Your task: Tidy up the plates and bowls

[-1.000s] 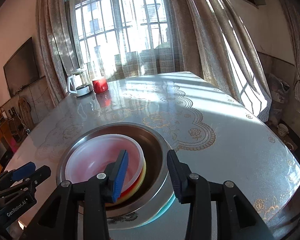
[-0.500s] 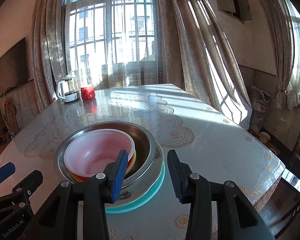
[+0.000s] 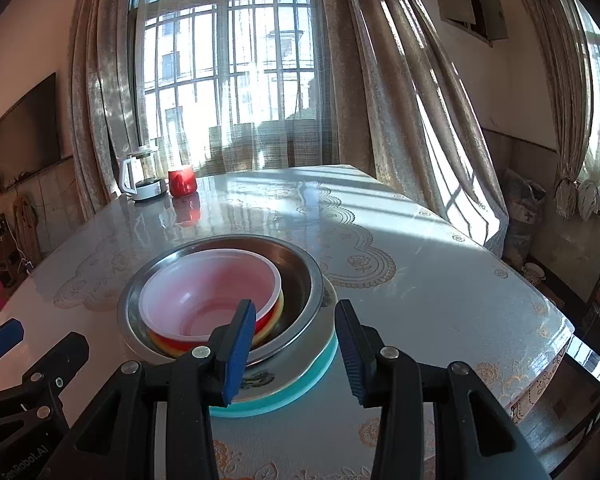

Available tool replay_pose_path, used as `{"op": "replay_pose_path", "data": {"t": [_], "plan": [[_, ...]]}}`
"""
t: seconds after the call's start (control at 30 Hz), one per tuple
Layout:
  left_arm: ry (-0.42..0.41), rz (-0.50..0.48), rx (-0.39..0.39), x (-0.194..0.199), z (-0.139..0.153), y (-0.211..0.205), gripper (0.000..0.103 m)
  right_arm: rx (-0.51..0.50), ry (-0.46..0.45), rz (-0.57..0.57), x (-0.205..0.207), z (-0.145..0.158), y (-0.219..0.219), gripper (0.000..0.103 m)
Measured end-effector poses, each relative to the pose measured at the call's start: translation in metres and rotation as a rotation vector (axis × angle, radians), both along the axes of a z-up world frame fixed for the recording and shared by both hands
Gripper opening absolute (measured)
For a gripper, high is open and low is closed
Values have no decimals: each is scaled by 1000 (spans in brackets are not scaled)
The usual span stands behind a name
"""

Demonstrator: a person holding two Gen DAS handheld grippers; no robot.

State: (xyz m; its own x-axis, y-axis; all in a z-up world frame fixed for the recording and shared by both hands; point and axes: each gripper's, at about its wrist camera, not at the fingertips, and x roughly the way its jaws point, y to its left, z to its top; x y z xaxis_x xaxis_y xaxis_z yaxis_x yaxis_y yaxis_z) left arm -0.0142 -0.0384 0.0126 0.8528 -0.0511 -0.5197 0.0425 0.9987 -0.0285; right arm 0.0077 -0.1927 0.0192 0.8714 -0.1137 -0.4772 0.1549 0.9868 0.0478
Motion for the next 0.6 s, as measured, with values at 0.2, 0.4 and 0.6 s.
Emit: {"op": "replay_pose_path", "data": {"t": [0.2,0.4,0.6], "plan": [[0,4,5,1,-1,1,89,-2,1,5,1,0,4,42],[0,3,4,1,-1,1,89,2,6,9,5,-1,5,42],[-1,1,7,1,-1,0,89,3,7,11,5,-1,6,42]]}}
